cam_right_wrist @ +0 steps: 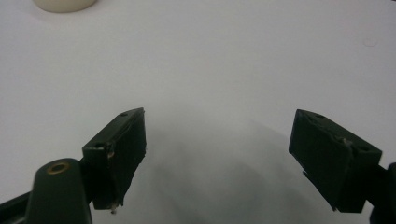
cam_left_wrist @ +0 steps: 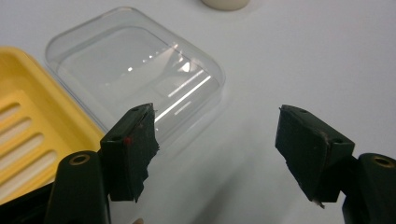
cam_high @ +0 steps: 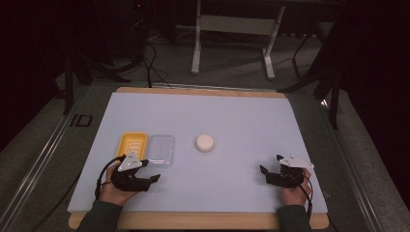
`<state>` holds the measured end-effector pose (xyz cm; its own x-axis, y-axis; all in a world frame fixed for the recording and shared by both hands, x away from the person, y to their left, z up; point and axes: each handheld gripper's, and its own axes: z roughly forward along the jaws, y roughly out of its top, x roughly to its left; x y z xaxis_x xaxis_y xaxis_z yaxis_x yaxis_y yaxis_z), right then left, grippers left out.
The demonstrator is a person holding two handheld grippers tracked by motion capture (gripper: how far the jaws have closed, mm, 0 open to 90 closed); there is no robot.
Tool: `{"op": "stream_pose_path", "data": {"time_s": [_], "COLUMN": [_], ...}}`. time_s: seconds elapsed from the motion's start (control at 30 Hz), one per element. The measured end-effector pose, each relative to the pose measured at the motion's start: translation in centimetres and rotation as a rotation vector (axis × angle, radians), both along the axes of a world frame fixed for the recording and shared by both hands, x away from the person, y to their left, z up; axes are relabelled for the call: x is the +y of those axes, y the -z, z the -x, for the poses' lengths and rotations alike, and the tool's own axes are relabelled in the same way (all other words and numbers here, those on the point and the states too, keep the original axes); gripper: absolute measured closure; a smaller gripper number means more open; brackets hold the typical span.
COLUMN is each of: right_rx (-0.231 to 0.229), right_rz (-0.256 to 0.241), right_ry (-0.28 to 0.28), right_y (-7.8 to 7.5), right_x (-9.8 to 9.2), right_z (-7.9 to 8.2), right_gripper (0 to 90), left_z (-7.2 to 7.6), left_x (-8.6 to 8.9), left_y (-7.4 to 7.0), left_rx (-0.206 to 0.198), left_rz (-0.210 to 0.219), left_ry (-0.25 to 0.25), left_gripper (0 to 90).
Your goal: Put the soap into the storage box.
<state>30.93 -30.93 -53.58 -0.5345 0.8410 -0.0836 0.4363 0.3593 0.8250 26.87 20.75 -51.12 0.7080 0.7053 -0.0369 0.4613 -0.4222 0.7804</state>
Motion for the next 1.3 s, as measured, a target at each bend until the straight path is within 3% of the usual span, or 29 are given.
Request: {"op": "stream_pose_path", "data": {"time_s": [0.47,0.57,1.07,1.3], "right_rx": [-0.004,-0.006,-0.007,-0.006], "right_rz": [-0.017,-0.017,-0.014,-0.017], "right_ry": [0.003,0.001,0.002,0.003], "right_y": [0.0,0.0,0.0,0.0], "right_x": [-0.1,-0.2,-0.1,-0.1], "right_z": [0.0,0.1,0.1,0.1], "right_gripper": [18.5,18.5,18.5,18.5], "left_z": [-1.5,-2.0,-3.6,-4.5], "left_x": [-1.0,-1.3,-2.1,-2.9], "left_y": [-1.7,-2.1,-3.2,-3.5], "left_rx": [-0.023,-0.025,-0.041,-0.020], "left_rz": [-0.024,-0.047,-0.028,-0.020], "left_ry": [0.023,0.030,0.037,0.062], "left_gripper": [28.4,28.2,27.6,28.2]}}
